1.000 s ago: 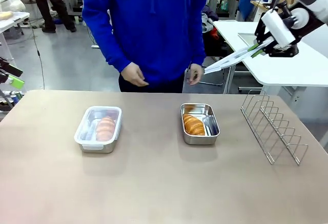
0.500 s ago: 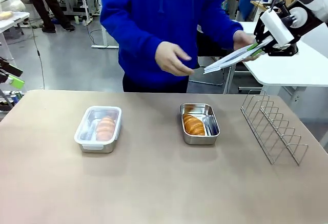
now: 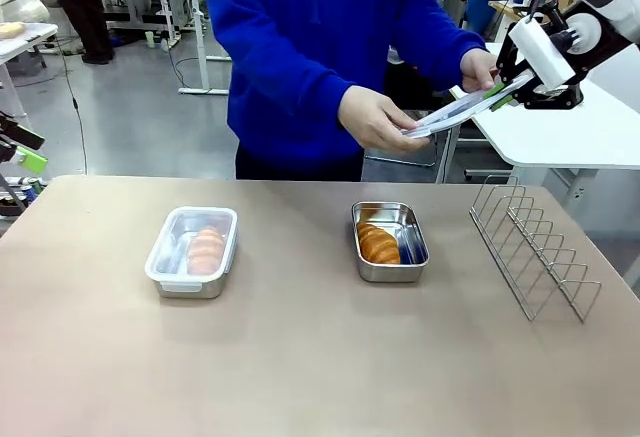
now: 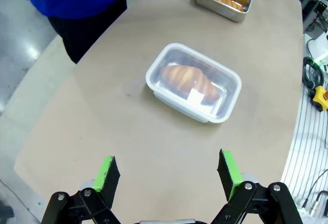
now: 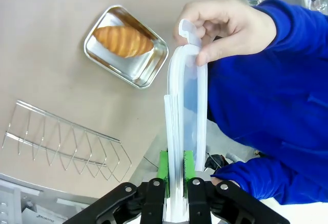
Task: Place the bread in airtight containers.
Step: Release when the human grabs the Airtight Container lid.
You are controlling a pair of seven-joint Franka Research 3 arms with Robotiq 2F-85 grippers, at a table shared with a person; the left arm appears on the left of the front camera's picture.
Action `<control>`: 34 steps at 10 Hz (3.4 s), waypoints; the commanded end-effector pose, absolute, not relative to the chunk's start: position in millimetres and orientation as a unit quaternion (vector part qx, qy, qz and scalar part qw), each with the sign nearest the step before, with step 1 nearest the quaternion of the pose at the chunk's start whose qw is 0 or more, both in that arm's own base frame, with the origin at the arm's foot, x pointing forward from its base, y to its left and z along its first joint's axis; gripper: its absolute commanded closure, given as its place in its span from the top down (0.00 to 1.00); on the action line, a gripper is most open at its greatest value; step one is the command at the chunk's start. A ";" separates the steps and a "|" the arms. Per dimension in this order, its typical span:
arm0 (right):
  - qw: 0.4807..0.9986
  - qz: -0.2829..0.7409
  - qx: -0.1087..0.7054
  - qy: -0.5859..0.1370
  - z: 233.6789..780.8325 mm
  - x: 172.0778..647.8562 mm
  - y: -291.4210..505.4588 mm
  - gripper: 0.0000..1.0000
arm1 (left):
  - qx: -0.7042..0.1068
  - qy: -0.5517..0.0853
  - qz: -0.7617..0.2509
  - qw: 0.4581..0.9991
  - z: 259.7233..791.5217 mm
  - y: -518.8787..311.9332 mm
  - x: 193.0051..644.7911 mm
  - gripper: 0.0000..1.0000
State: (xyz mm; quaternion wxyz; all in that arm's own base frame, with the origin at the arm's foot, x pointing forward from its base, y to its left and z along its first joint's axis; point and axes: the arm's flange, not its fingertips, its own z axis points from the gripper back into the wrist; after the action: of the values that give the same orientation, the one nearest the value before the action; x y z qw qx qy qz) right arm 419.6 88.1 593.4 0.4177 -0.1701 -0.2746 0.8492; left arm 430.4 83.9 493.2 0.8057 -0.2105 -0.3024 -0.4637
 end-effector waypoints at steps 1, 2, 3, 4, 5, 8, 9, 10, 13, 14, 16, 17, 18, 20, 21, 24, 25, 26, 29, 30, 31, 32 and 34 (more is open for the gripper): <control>0.419 0.847 -0.171 -0.278 592.1 416.4 86.6 0.00 | -0.213 -0.306 -0.473 0.799 494.4 84.7 429.3 1.00; 0.419 0.847 -0.171 -0.278 592.1 416.4 86.6 0.00 | -0.213 -0.306 -0.473 0.799 494.4 84.7 429.3 1.00; 0.419 0.847 -0.171 -0.278 592.1 416.4 86.6 0.00 | -0.213 -0.306 -0.473 0.799 494.4 84.7 429.3 1.00; 0.418 0.849 -0.170 -0.275 593.8 419.5 87.9 0.66 | -0.213 -0.306 -0.473 0.799 494.4 84.7 429.3 1.00; 0.434 0.835 -0.167 -0.295 592.0 418.5 89.9 0.69 | -0.213 -0.306 -0.473 0.799 494.4 84.7 429.3 1.00; 0.498 0.780 -0.147 -0.350 583.9 412.5 95.4 1.00 | -0.213 -0.306 -0.473 0.799 494.4 84.7 429.3 1.00; 0.528 0.748 -0.135 -0.379 581.7 410.6 99.0 0.92 | -0.213 -0.306 -0.473 0.799 494.4 84.7 429.3 1.00; 0.576 0.696 -0.074 -0.423 577.2 406.5 105.8 1.00 | -0.213 -0.306 -0.473 0.799 494.4 84.7 429.3 1.00; 0.649 0.588 0.077 -0.477 671.1 383.7 -2.7 1.00 | -0.213 -0.306 -0.473 0.799 494.4 84.7 429.3 1.00; 0.661 0.550 0.112 -0.499 674.0 372.4 -53.2 1.00 | -0.213 -0.306 -0.473 0.799 494.4 84.7 429.3 1.00; 0.687 0.534 0.127 -0.476 665.5 366.5 -104.4 1.00 | -0.213 -0.306 -0.473 0.799 494.4 84.7 429.3 1.00; 0.697 0.538 0.139 -0.453 673.4 363.3 -126.9 1.00 | -0.213 -0.306 -0.473 0.799 494.4 84.7 429.3 1.00; 0.720 0.529 0.167 -0.418 667.8 365.9 -156.1 1.00 | -0.213 -0.306 -0.473 0.799 494.4 84.7 429.3 1.00; 0.754 0.491 0.208 -0.383 643.7 378.6 -133.2 1.00 | -0.213 -0.306 -0.473 0.799 494.4 84.7 429.3 1.00; 0.759 0.487 0.217 -0.374 629.4 383.1 -134.0 1.00 | -0.213 -0.306 -0.473 0.799 494.4 84.7 429.3 1.00; 0.759 0.476 0.216 -0.389 582.9 373.2 -134.7 1.00 | -0.213 -0.306 -0.473 0.799 494.4 84.7 429.3 1.00; 0.754 0.477 0.218 -0.397 577.2 369.8 -138.7 1.00 | -0.213 -0.306 -0.473 0.799 494.4 84.7 429.3 1.00; 0.752 0.475 0.220 -0.401 572.6 367.7 -139.8 1.00 | -0.213 -0.306 -0.473 0.799 494.4 84.7 429.3 1.00; 0.764 0.475 0.225 -0.375 576.6 372.3 -144.1 1.00 | -0.213 -0.306 -0.473 0.799 494.4 84.7 429.3 1.00; 0.764 0.475 0.225 -0.375 576.6 372.3 -144.1 1.00 | -0.213 -0.306 -0.473 0.799 494.4 84.7 429.3 1.00; 0.764 0.475 0.225 -0.375 576.6 372.3 -144.1 1.00 | -0.213 -0.306 -0.473 0.799 494.4 84.7 429.3 1.00; 0.764 0.475 0.225 -0.375 576.6 372.3 -144.1 1.00 | -0.213 -0.306 -0.473 0.799 494.4 84.7 429.3 1.00; 0.764 0.475 0.225 -0.375 576.6 372.3 -144.1 1.00 | -0.213 -0.306 -0.473 0.799 494.4 84.7 429.3 1.00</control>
State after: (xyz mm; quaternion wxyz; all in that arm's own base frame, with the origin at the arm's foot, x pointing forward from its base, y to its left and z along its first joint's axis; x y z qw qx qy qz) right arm 371.8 -144.8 574.4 0.7636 0.2235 -0.3754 0.4754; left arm 430.3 83.9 493.4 0.8057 -0.2104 -0.3023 -0.4639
